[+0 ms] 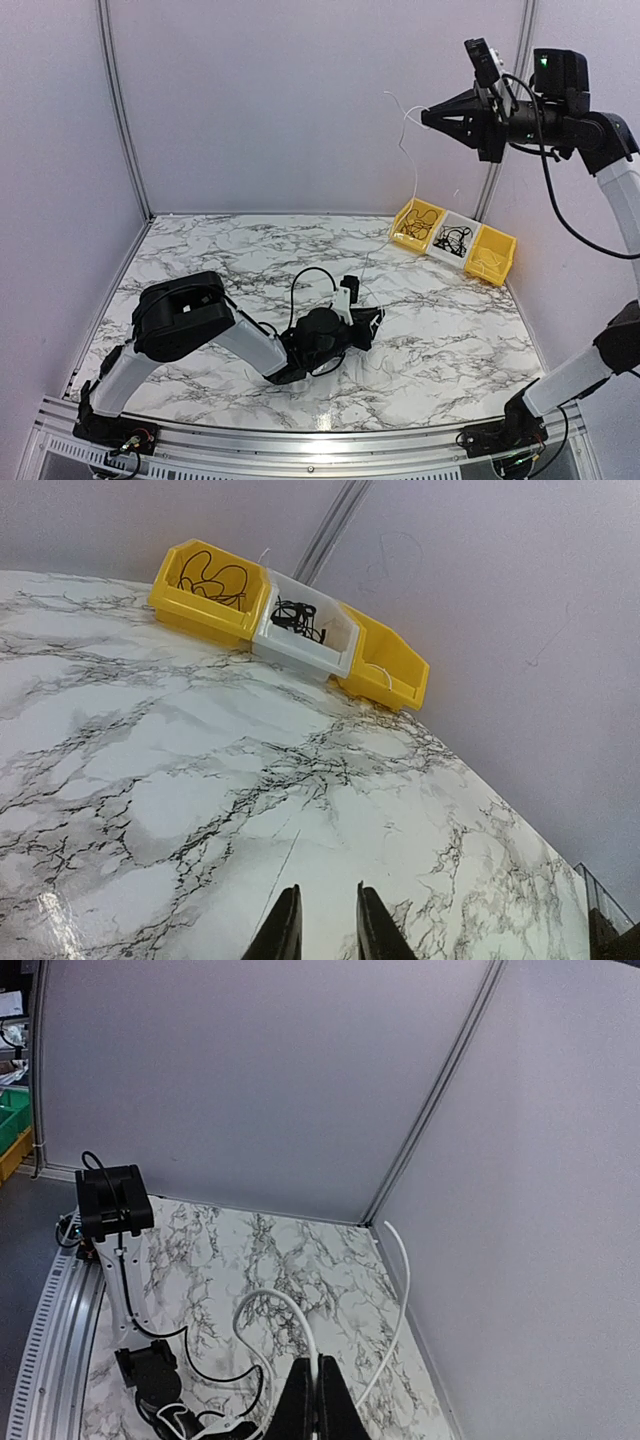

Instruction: Untangle the cables

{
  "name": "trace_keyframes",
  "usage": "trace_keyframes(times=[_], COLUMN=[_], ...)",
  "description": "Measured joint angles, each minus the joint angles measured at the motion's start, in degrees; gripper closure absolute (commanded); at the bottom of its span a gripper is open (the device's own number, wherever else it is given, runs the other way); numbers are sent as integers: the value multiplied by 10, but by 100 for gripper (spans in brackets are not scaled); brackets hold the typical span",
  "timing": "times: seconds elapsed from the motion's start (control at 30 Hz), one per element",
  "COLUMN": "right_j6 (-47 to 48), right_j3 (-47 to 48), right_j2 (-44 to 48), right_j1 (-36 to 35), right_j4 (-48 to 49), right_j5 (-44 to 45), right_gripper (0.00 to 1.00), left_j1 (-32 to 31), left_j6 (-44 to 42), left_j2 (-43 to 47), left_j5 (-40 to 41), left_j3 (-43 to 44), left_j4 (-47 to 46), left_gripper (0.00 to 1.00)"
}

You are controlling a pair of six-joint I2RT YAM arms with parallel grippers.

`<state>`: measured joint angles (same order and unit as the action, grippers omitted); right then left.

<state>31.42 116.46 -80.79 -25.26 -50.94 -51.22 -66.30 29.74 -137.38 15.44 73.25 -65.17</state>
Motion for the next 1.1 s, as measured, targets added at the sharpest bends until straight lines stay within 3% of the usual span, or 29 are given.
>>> trace_keyframes(times=[0.27,0.5,0.63,0.83,1.1], right_j6=[-43,-57,-59,-58,-59], right_j3=[98,142,125,50,-39], right_j2=[-4,-22,-32,-30,-18], right_j1=[57,63,63,63,63], right_j4=[73,148,168,182,188], right_j5=[52,148,192,232,239], right_gripper=[100,100,100,100,100], left_j1=[0,0,0,-3,-27], left_j6=[12,27,24,-19,-116], left_j2=[-4,-6,-4,42,111], left_j5=[-5,-10,-10,-4,14], left_j3=[-5,-24,-42,-120,-160], left_j4=[1,2,-8,-20,-39], left_gripper=[80,82,75,51,42])
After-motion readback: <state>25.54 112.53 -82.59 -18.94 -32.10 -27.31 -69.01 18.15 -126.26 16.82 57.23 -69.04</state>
